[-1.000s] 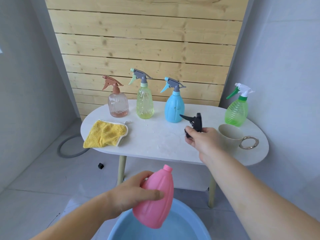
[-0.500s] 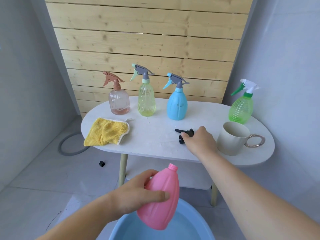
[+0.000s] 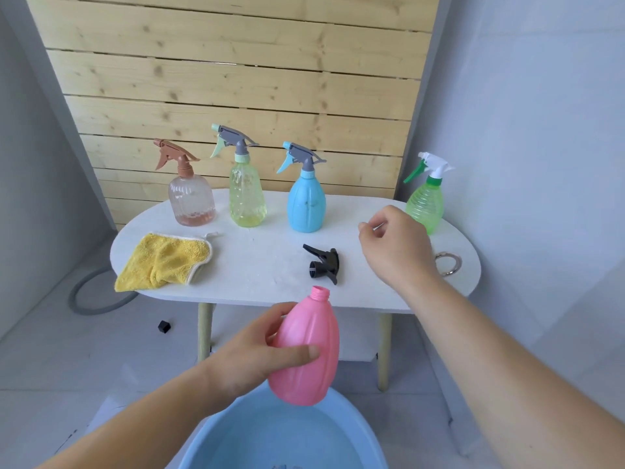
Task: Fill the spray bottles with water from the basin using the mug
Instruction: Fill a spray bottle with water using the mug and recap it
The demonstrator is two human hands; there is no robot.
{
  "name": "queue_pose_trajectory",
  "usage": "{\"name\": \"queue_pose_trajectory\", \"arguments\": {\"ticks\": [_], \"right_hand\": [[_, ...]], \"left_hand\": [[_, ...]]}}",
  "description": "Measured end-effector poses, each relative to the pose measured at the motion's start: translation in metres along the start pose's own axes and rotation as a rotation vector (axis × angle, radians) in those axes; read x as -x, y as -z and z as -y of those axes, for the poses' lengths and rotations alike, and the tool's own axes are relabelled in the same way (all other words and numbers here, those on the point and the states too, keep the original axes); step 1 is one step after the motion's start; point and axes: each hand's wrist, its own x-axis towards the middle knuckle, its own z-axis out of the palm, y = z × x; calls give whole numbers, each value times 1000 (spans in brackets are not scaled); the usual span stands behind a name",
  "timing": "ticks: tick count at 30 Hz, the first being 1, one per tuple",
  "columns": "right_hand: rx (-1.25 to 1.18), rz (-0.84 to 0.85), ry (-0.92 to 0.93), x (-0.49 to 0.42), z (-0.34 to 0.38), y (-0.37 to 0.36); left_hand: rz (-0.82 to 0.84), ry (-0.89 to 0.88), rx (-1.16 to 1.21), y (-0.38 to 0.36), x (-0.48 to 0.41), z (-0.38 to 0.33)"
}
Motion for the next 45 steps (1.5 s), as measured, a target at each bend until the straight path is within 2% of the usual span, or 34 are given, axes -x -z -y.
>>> {"name": "queue_pose_trajectory", "arguments": {"ticks": [4,7,10,15,20,23,26,29,33,36,41,45], "right_hand": [[-21,-76,1,-3,-29,31],[55,-120,-21,-12,-63,43],[163,-3,-139,-22,-92,46],[25,169,-262,-28,-114,40],[14,213,-322,-30,-122,41],[35,187,-314,-27,-126,43],[52,232,-304,-16,-125,47],[-89,301,-348,-3,-117,48],[-423,351,-422,22,-92,50],[-551,452,-432,51,-69,51],[-571,601,-414,96,-57,30],[-471,700,-454,122,-74,-8]], "left_hand": [[27,-13,-5,-14,-11,-6],[42,-14,-7,-24,-18,-9],[42,-17,-8,-33,-24,-11],[55,-14,-15,-40,-29,-9],[60,-9,-45,-41,-30,-2],[60,-11,-62,-39,-27,1],[53,-23,-68,-36,-23,1],[34,-34,-67,-32,-15,0],[20,-54,-77,-25,1,3],[20,-62,-119,-16,15,11],[24,-16,-199,5,42,35],[8,73,-209,16,57,60]]}}
